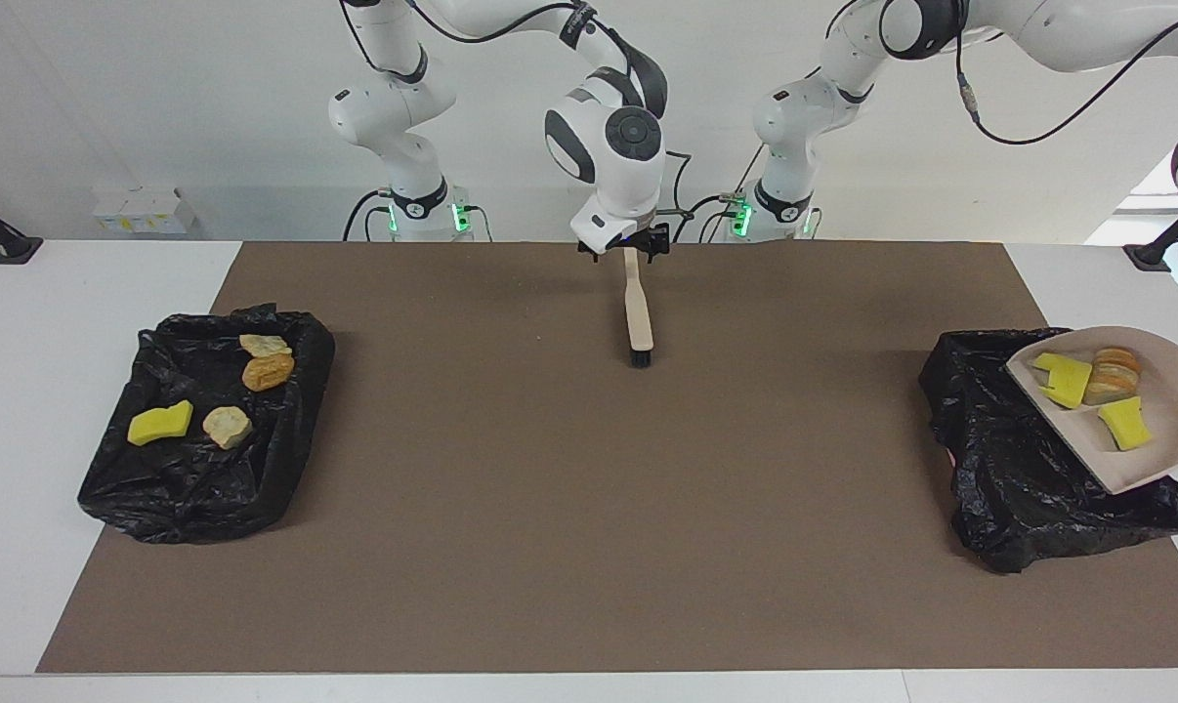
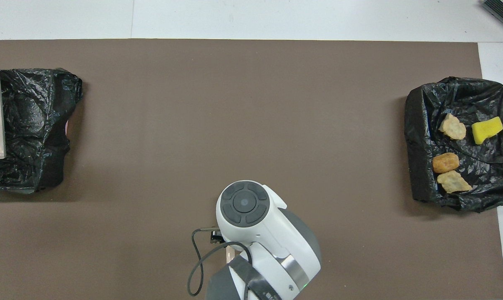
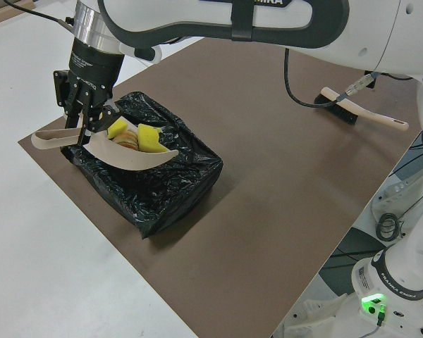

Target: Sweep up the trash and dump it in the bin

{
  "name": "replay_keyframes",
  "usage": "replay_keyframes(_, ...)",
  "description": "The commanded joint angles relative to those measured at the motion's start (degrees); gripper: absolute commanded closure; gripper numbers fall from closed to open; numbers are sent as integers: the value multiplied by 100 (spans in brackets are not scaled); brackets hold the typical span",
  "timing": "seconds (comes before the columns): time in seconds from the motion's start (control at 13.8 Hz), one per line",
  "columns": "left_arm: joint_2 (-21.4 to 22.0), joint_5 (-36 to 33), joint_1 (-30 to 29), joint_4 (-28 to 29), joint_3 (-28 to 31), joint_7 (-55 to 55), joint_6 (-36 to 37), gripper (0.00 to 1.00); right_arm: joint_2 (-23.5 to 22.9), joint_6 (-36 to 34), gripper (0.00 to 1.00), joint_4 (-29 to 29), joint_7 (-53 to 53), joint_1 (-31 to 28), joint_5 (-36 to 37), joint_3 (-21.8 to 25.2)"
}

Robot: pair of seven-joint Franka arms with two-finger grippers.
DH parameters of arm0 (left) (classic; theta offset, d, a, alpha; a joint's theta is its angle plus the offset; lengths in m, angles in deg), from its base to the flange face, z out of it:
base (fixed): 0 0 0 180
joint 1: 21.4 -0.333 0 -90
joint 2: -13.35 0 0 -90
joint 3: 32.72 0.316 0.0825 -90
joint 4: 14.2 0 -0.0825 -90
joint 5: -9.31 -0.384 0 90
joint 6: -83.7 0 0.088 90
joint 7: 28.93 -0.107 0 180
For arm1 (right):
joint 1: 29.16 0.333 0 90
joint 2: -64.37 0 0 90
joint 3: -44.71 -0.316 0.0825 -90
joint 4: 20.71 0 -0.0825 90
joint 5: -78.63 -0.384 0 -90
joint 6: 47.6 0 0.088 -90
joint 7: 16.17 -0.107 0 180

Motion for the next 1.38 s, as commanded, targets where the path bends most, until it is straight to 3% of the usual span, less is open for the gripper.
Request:
replay_keyframes(0.0, -16, -659, 169, 76, 36, -87, -306, 100, 55, -433, 0, 413, 753, -549, 151, -34)
replay_keyframes(0.29, 81, -1502, 397, 235, 36, -43, -210, 100, 46, -671, 0, 1002, 1782, -1130, 810, -34)
replay_keyframes(0.65, 423, -2329, 573, 419, 36, 159, -26, 100, 107, -1049, 0, 1609, 2741, -2113, 837, -8)
replay_keyframes(1.01, 661, -3207, 1108, 709, 36, 1044, 518, 100, 432, -997, 0, 1610, 3445, -2958, 1302, 71)
replay_keyframes(1.3, 1126, -3840, 1540, 1464, 36, 1872, 870, 100, 599, -988, 0, 1610, 4233, -3529, 1531, 80)
